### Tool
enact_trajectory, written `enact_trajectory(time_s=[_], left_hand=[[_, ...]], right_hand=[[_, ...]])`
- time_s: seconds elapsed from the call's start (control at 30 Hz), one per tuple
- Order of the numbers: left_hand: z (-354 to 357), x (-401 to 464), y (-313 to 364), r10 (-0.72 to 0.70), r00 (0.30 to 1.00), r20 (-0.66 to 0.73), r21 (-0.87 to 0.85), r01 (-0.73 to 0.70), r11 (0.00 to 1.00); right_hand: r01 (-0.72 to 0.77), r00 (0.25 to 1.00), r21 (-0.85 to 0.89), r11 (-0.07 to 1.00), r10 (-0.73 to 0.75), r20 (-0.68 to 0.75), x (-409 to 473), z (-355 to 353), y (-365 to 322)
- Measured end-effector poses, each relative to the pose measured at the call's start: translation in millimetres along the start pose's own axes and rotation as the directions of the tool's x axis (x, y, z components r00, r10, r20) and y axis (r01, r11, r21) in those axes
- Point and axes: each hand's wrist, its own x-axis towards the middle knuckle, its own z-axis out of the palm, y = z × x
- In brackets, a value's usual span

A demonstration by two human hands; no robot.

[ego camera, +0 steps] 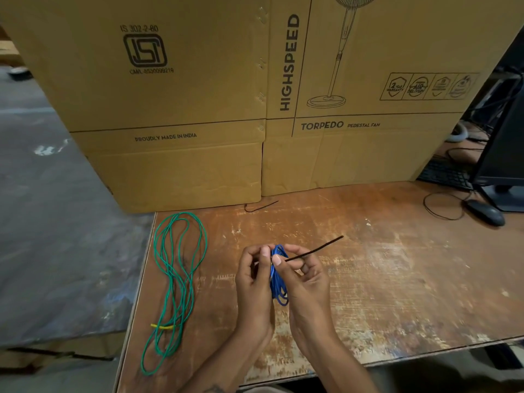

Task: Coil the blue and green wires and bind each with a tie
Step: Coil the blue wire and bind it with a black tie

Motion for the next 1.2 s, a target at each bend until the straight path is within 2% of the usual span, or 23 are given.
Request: enact_trajectory(time_s=[0.1, 0.3, 0.47, 0.57, 0.67, 0.83, 1.0, 1.1, 1.2], left_hand=[[8.2, -7.8, -1.9, -0.018, 0.999, -0.032, -0.025, 0.017, 1.0], [6.3, -6.5, -4.7, 0.061, 0.998, -0.026, 0.26, -0.052, 0.964], [2.1, -5.8, -3.7, -0.057, 0.998, -0.031, 0.124, 0.06, 0.99], [2.0, -7.4, 1.1, -0.064, 0.998, -0.013, 0.04, 0.064, 0.997], [2.4, -12.5, 0.5, 0.0, 1.0, 0.023, 0.03, 0.0, 1.0], [-0.9, -22.4, -8.9, 0.207, 0.977, 0.049, 0.179, -0.212, 0.961], [-6.2, -17.9, -11.6, 0.236, 0.964, 0.119, 0.228, -0.258, 0.939], [-10.5, -10.0, -13.3, 0.159, 0.979, 0.129, 0.212, -0.183, 0.96], [-12.0, -9.7, -13.0, 0.051, 0.987, 0.151, 0.1, -0.067, 0.993]], right_hand=[[0.011, 1.0, -0.036, 0.999, -0.011, -0.021, -5.5, -0.1, 3.0], [0.002, 0.999, -0.195, 0.981, -0.011, -0.045, -14.4, 0.6, 2.7], [0.022, 0.998, -0.197, 0.98, -0.032, -0.051, -14.1, -1.3, 3.1], [0.03, 0.997, -0.171, 0.985, -0.041, -0.059, -14.6, -1.0, -0.7], [0.037, 0.991, -0.136, 0.99, -0.054, -0.123, -14.3, 2.5, 0.0], [0.043, 0.969, -0.023, 0.999, -0.047, -0.241, -13.6, 5.7, 6.1], [0.071, 0.976, -0.07, 0.995, -0.084, -0.201, -9.2, -0.8, 6.7], [0.079, 0.981, -0.164, 0.983, -0.106, -0.165, -8.2, -7.4, 4.0], [0.094, 0.979, -0.247, 0.964, -0.135, -0.153, -9.6, -12.0, -0.4]])
